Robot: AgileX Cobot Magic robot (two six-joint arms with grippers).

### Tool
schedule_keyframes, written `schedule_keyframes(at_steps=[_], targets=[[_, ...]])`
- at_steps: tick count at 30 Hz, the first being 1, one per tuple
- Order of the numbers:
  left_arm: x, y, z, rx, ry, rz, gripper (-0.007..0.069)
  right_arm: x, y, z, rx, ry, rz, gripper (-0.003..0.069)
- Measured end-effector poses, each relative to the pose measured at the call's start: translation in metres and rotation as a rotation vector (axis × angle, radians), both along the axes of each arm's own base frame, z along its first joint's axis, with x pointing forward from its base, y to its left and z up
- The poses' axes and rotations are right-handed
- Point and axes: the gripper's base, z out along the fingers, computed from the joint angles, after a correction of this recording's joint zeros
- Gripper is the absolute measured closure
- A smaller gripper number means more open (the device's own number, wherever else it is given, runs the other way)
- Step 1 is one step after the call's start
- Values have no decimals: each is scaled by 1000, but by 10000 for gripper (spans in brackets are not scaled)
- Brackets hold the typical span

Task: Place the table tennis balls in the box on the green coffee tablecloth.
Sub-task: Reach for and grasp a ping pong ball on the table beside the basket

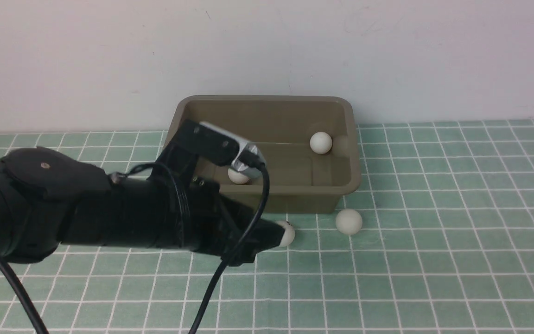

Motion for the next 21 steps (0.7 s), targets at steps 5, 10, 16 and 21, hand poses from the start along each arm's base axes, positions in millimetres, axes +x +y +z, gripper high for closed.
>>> schedule_keyframes(at_steps=[5,10,16,21], targets=[[1,10,-15,47,115,151,176,0,0,0,0,0,0,270],[11,10,-32,56,194,236,176,0,1,0,9,0,6,270],[29,10,-79,145,282,324,176,0,1,0,19,-1,12,270],[39,12,-101,191,286,383,176,0,1,1,22,-9,11,270]])
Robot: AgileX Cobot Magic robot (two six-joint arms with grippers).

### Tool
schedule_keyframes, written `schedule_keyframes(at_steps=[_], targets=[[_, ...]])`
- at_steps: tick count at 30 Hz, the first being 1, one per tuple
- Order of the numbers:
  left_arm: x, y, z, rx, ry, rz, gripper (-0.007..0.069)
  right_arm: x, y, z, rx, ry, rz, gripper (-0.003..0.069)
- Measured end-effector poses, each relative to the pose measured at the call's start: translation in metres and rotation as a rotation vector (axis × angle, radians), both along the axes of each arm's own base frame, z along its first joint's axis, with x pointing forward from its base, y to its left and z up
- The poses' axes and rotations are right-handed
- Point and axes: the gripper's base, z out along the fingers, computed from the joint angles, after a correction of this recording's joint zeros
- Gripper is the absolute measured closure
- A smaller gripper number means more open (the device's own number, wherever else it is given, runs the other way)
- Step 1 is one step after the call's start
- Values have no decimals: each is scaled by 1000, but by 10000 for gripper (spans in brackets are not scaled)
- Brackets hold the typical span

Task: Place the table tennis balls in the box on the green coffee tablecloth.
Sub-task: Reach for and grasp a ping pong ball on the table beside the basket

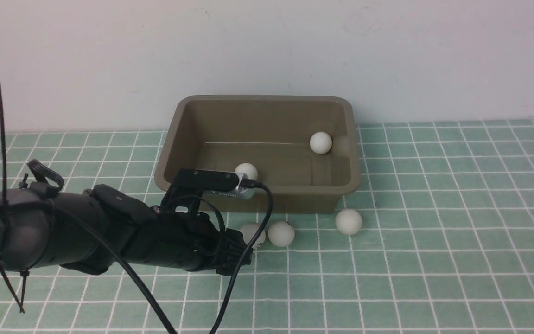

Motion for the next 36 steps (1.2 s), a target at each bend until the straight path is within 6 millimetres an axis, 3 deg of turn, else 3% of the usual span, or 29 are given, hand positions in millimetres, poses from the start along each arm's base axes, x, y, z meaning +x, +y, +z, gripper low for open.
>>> schedule_keyframes(at_steps=[17,36], targets=[[21,-9,16,28,-217,-121,176,0,0,0,-3,-4,-3,270],[43,-20,-23,60,-150,-159,176,0,-1,0,-8,-3,-7,270]])
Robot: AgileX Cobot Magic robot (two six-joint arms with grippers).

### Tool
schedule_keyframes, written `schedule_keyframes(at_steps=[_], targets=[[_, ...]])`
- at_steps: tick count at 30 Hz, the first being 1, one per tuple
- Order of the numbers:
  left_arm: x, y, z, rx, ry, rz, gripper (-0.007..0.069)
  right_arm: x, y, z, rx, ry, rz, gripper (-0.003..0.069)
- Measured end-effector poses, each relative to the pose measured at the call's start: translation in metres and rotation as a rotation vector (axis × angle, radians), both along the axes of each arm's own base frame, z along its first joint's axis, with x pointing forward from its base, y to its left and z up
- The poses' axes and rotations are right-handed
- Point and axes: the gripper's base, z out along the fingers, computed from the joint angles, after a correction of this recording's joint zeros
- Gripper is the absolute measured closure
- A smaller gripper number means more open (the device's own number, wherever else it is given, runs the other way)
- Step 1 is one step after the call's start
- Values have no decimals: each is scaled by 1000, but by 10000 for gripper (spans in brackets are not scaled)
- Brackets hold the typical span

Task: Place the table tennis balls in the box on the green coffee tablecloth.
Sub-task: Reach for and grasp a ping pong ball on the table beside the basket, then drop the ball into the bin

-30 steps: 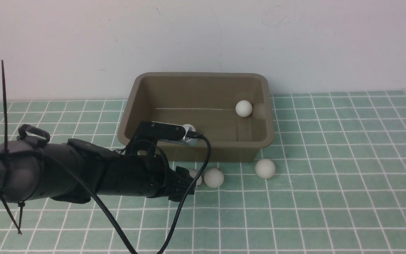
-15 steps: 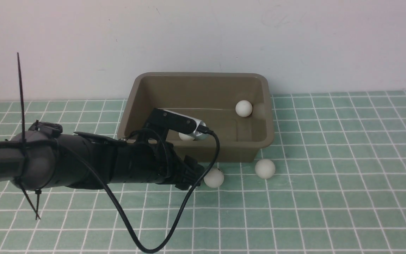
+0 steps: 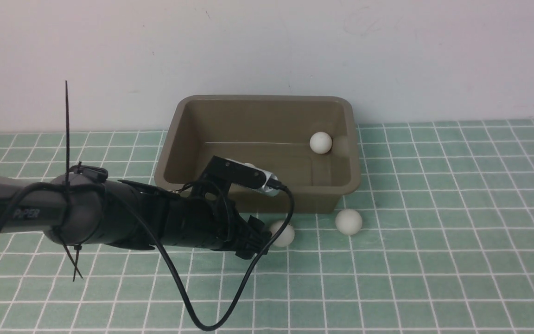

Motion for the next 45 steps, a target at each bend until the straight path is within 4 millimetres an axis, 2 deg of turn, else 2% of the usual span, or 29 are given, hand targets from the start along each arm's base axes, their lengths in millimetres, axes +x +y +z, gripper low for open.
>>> schedule_keyframes(at_steps=[3,6,11,13,17,21,26,30,35,40,41,45], targets=[[2,-1,-2,4,0,-2,191,0,0,0,-1,-1,0,270],[2,-1,-4,7,5,-2,273,0,0,0,-1,-1,0,270],[-1,0,4,-6,-10,-8,272,0,0,0,-1,-1,0,270],[-7,-1,14,-40,-21,-27,272,0,0,0,-1,-1,0,270],[-31,-4,53,-203,-37,-87,272,0,0,0,-8,-1,-5,270],[-49,-12,90,-356,-78,-238,272,0,-1,0,-12,-1,-8,270],[-48,-16,106,-353,-188,-337,272,0,-1,0,-20,-1,-13,270],[-35,-18,115,-257,-329,-390,272,0,-2,0,-23,-1,-15,270],[0,-17,118,-61,-472,-338,272,0,-2,0,-24,-1,-15,270],[35,-14,105,65,-498,-264,272,0,-2,0,-25,-1,-16,270],[51,-11,97,84,-494,-237,272,0,-2,0,-26,-1,-17,270],[79,-2,83,70,-470,-185,270,0,-2,-1,-27,1,-17,270]])
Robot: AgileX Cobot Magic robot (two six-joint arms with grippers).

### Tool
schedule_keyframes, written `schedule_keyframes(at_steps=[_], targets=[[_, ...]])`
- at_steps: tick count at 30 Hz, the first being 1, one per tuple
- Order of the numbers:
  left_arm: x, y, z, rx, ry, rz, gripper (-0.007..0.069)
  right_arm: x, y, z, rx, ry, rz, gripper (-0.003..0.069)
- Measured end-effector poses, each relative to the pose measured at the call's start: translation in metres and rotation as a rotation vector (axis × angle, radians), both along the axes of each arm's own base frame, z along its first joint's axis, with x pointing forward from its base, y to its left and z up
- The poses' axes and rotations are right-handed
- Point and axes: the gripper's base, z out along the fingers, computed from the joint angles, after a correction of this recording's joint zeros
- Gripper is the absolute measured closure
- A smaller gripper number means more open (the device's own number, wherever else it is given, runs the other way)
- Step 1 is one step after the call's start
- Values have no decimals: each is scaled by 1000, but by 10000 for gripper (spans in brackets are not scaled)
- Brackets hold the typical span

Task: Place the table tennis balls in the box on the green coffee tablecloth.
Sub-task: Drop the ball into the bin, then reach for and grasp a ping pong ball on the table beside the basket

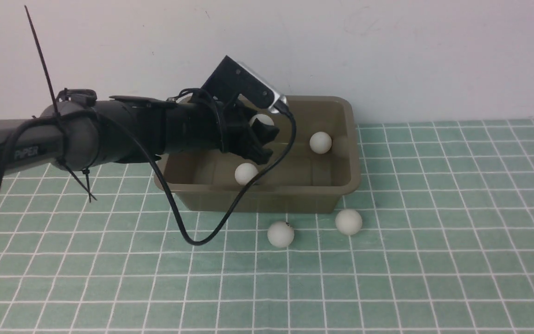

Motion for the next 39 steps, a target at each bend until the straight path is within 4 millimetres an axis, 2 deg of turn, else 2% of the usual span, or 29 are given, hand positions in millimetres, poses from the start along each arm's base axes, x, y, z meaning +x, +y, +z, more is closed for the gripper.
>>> schedule_keyframes(at_steps=[2,6,9,14,18,20,22,30,35,39], targets=[[11,7,-6,-52,43,56,216,0,0,-1,-1,9,2,270],[11,12,-1,-139,103,133,120,0,0,-2,-3,20,5,270],[6,12,5,-164,116,133,112,0,0,-2,-3,21,6,270],[-35,5,44,-246,215,-66,137,0,0,-2,-4,22,6,270],[-64,1,57,-213,364,-233,169,0,1,-2,-3,21,8,270],[-74,2,54,-159,456,-269,186,0,1,-2,3,22,12,270],[-82,9,43,-58,597,-242,213,-1,2,-2,0,19,21,270],[-87,17,32,1,754,-143,260,-1,3,-1,3,17,30,270],[-104,22,6,18,886,-109,291,-1,3,-3,-1,30,34,270],[-127,27,-23,11,1023,-86,293,-1,3,-4,-3,41,38,270]])
